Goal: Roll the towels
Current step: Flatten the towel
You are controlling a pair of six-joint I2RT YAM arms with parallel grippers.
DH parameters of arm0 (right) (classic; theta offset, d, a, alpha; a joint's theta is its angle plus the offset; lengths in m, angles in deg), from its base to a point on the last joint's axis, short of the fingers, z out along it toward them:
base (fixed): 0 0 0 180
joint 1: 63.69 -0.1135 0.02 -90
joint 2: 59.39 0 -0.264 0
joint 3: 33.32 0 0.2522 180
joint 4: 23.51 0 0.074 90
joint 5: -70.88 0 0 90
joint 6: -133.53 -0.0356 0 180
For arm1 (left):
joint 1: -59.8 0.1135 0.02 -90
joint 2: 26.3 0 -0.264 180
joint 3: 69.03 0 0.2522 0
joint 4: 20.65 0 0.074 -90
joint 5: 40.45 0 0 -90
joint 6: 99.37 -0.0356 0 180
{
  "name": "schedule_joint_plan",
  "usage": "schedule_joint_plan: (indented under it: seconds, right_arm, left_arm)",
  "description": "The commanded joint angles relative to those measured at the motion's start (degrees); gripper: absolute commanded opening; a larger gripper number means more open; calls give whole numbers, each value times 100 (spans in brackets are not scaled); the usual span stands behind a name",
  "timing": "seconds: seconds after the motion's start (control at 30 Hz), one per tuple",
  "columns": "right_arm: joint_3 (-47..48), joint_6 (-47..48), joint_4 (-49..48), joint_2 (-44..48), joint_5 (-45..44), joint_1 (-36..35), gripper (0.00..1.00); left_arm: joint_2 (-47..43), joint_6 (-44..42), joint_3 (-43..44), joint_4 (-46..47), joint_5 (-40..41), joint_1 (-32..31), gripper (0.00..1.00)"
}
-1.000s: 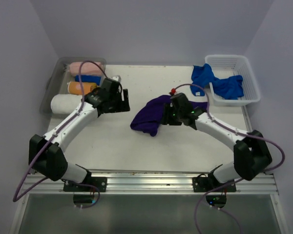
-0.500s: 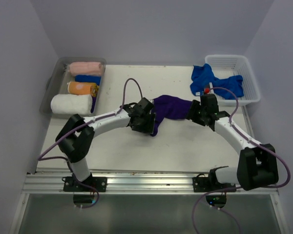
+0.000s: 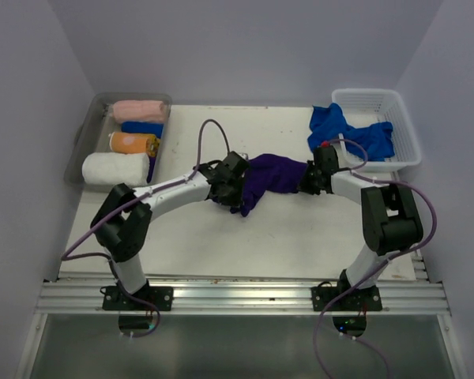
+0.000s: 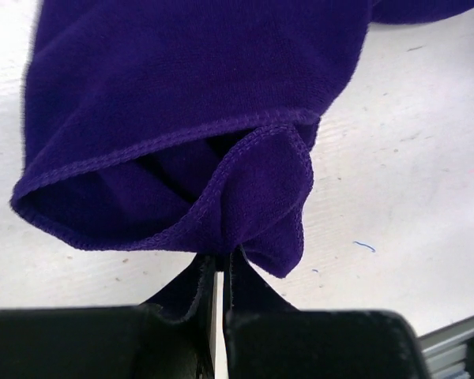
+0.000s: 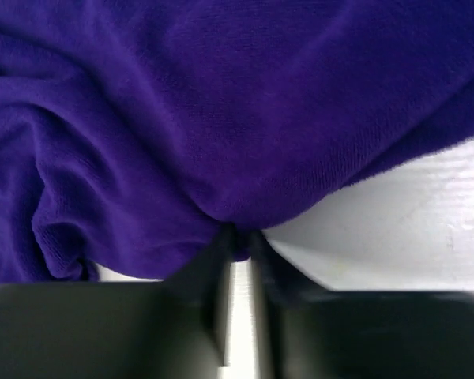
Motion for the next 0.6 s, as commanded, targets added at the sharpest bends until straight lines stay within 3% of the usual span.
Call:
schedule_joint_plan:
  seconds: [0.0,0.03,0.2,0.57]
  right_arm:
    - [427,-102,-459,-125,198,-13,9]
    - [507,-75,-371,-91,137,-13,0]
    - [1034,206,235,927,-241,39,0]
    - [3091,794,1852,2730,-821,575,0]
  left_arm:
    - [-836,-168,79,-4,198,127,0]
    - [-952,-203,88,-39,207,197,0]
    - [-1655,-564,500,-303,260,837,0]
    - [-1787,-1241,2926,-717,164,2517,0]
